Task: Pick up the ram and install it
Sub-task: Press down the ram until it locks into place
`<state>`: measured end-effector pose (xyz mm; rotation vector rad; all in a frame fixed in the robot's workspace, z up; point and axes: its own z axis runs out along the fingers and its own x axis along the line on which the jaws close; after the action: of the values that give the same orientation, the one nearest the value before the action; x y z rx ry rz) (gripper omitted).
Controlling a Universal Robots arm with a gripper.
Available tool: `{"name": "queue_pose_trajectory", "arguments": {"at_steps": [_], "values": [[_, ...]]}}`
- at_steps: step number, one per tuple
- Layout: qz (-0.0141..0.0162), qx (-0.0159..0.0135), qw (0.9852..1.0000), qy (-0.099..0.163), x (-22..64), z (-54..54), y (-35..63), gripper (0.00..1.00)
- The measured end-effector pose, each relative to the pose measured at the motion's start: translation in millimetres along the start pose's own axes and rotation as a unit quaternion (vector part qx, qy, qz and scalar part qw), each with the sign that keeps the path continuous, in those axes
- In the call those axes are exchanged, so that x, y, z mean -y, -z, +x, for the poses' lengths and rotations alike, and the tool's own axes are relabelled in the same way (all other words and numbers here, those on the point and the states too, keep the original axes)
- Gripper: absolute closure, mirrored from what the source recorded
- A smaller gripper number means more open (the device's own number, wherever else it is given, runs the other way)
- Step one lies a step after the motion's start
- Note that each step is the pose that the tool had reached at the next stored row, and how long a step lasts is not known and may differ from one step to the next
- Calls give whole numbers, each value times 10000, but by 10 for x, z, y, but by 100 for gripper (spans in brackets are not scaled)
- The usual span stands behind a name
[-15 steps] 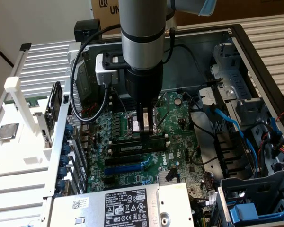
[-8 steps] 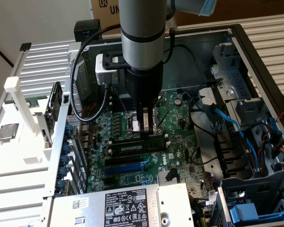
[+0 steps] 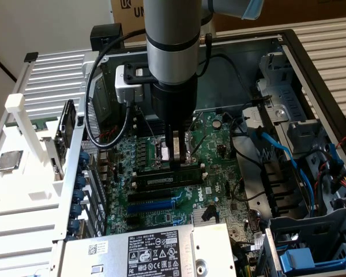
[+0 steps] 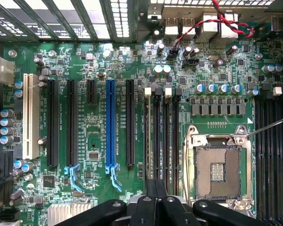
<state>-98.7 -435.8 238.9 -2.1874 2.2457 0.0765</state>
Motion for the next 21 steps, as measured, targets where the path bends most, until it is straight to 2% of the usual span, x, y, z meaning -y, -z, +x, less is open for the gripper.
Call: {"name": "queue_pose_trajectory", "arguments": {"at_steps": [5,12,21], "values": [[0,-8,10000,0,-35,-4,-3,90],[2,-42,10000,0,-65,-19,-33,90],[3,-92,10000,5,-59,-20,-49,90]]}}
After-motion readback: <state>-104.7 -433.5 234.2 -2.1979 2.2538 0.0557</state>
